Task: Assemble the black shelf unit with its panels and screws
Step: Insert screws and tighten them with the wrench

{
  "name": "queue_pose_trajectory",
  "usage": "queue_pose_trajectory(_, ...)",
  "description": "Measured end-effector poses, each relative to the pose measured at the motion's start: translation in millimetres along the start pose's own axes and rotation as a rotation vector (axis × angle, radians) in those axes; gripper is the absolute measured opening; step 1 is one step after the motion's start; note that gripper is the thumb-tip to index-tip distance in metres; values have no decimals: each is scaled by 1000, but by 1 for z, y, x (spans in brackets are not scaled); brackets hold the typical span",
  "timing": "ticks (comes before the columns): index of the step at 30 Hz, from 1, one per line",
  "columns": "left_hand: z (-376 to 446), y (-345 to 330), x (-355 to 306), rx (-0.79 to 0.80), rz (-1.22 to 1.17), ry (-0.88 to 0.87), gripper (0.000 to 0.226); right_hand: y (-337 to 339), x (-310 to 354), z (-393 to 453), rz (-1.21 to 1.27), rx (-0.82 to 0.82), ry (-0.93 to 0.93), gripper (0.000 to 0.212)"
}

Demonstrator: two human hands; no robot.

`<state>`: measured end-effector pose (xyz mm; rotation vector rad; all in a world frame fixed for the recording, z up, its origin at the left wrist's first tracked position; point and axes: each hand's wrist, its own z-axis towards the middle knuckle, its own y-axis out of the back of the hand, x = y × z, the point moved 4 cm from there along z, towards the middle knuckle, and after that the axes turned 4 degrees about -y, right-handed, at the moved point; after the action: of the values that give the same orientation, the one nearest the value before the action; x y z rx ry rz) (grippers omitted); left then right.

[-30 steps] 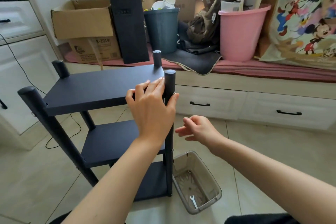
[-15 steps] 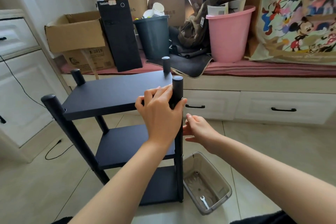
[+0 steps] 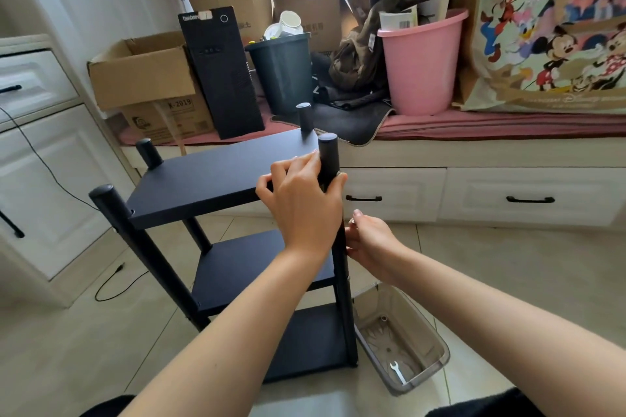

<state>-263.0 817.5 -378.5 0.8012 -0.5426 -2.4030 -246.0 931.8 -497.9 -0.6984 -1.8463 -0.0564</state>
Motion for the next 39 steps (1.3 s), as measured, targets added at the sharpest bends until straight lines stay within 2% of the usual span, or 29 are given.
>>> queue_pose_trajectory(13,31,58,69,-97,48,151,27,-83,3,4,49,129,36,36)
queue_pose_trajectory(21,41,104,112,-156,-26,265,18,-110,-8,3,-313,162,84,31)
queue_pose_trajectory(26,45,142,149,-187,-69,337,10,-149,-16,9,-559,205,167,29)
queue_pose_trajectory(32,36,195,217,-265,-249,488,10,-215,-29,14,-620,250,358,28)
queue_pose_trajectory(39,7,251,294,-415,-422,645,9,-278,-54,19,-600,419,371,28)
